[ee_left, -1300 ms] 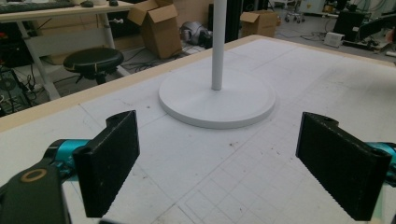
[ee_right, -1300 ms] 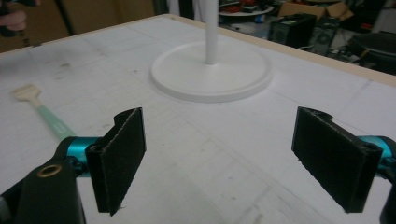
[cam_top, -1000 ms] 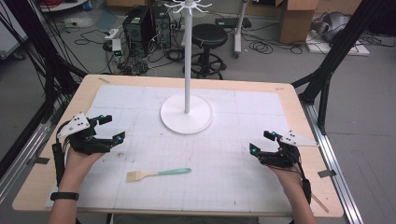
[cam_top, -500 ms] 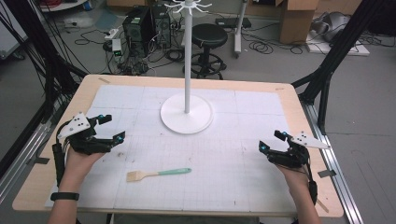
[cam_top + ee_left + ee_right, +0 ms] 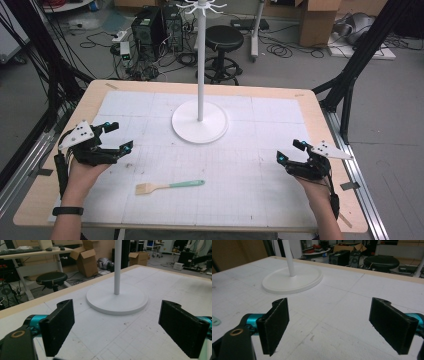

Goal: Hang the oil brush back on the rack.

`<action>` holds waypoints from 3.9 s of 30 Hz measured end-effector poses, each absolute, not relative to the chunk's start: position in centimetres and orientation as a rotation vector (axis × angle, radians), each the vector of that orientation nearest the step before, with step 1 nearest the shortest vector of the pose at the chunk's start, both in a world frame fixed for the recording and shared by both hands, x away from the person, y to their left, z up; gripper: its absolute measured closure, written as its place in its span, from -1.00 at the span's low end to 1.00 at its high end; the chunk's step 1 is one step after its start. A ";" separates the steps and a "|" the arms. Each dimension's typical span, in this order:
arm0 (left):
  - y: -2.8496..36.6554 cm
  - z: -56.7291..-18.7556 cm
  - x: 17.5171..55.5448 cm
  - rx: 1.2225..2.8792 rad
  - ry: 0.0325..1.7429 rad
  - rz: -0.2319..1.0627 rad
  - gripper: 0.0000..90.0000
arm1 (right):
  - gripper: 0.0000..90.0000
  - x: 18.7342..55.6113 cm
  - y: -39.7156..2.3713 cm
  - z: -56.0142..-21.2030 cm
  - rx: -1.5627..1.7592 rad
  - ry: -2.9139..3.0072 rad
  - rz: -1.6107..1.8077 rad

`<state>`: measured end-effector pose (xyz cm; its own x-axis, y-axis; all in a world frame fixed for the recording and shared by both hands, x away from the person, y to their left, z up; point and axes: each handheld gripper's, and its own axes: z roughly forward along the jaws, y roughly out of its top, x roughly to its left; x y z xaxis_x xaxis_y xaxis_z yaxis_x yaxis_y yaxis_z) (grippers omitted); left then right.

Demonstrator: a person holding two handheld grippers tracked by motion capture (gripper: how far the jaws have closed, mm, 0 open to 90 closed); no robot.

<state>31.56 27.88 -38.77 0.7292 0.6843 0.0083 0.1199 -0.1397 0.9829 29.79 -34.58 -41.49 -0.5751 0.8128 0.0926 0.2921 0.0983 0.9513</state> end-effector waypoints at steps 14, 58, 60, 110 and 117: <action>26.5 -37.7 31.2 1.700 0.545 0.475 -0.70 | -0.65 29.7 -34.6 -41.3 1.075 1.918 1.490; 16.6 -43.2 28.9 2.183 0.300 0.214 -0.66 | -0.68 29.9 -34.6 -41.5 1.079 1.944 1.486; 16.5 -43.5 28.9 2.209 0.294 0.207 -0.64 | -0.68 30.0 -34.6 -41.5 1.080 1.946 1.486; 16.4 -44.4 29.0 2.279 0.298 0.091 0.80 | -0.67 30.0 -34.5 -41.6 1.074 1.961 1.492; 16.4 -44.4 29.1 2.271 0.307 0.072 0.81 | -0.67 30.0 -34.5 -41.6 1.078 1.962 1.497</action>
<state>29.10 16.45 -44.39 0.9685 0.2441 -0.0490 0.1970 -0.6310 0.7504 30.03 -34.49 -41.63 -0.5965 0.7954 0.1070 0.3131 0.1078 0.9436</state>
